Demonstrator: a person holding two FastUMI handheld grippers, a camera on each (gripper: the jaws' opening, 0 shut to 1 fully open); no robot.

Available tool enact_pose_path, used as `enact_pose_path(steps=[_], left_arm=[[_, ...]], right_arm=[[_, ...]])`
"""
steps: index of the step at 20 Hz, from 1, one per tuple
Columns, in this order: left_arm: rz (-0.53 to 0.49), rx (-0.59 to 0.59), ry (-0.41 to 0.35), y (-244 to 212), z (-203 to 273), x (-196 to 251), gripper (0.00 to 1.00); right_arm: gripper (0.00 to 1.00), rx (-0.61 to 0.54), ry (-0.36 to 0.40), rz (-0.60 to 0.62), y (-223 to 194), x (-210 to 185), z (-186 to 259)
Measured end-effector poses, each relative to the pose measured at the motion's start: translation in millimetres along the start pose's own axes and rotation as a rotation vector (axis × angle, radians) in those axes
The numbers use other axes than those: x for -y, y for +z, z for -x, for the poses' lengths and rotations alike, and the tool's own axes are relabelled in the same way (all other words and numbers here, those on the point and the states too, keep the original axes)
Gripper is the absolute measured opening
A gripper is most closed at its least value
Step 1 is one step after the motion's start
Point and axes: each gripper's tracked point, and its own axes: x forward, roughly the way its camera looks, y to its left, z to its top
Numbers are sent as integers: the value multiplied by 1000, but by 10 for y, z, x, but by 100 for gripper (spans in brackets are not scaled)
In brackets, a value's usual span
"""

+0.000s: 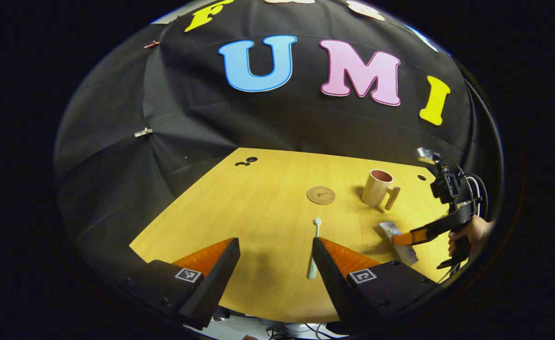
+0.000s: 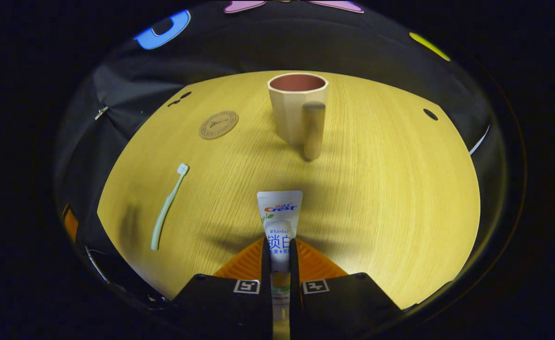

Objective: Put the toothbrush and toothpaste on the desktop into the cup, then pick up the cup and place it on the coaster on the desktop.

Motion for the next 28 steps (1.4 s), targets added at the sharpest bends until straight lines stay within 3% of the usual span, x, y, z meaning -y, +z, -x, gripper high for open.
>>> enact_pose_path(steps=[8, 10, 13, 18, 24, 26, 28], left_arm=[[-58, -197, -180, -332, -759, 436, 98], [-80, -263, -163, -485, -963, 438, 98], [-77, -326, -201, -605, -1164, 568, 89], [-160, -429, -211, -798, -1410, 653, 88], [-178, -495, -215, -922, -1517, 692, 85], [-202, -507, -210, -931, -1525, 679, 78], [-198, -523, -200, -941, -1529, 692, 58]], right_arm=[[18, 82, -12, -86, 48, 341, 599], [18, 102, -21, -98, 36, 395, 728], [18, 122, -30, -99, -22, 472, 888], [17, 122, -31, -113, -170, 510, 1022], [18, 123, -39, -139, -224, 576, 1035], [18, 122, -38, -143, -232, 600, 1027], [18, 120, -32, -143, -226, 587, 1008]])
